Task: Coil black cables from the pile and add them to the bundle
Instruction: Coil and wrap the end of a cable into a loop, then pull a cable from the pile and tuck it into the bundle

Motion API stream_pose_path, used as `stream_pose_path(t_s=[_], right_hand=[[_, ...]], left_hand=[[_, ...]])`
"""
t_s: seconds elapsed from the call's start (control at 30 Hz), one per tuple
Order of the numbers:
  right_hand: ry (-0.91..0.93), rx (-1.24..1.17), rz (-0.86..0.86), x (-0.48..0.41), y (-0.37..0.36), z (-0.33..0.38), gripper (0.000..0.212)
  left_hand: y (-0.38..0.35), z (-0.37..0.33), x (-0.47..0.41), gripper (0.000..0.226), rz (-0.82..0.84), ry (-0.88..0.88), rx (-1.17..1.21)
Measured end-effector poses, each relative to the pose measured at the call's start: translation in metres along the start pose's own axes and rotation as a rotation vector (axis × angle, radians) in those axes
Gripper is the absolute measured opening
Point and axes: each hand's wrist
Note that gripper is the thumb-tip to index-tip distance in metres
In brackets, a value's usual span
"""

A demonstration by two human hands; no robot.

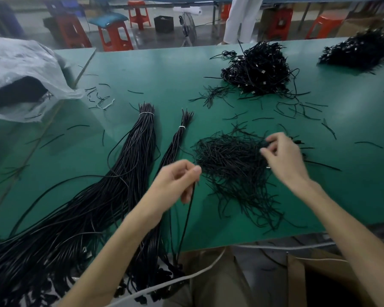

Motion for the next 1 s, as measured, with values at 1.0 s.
stream_pose_path(t_s=[1.0], right_hand=[[-0.482,-1.798,0.390,0.078,-0.029,0.122,0.044]], left_hand=[[-0.001,0.011,0.006,0.045,0.440,0.117,0.172]])
Point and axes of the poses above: each hand's wrist, its own x-axis away from the middle knuckle, its own y-axis out of the back of the hand, z = x × y, and after that the axes turned 1 degree about -y, right-handed
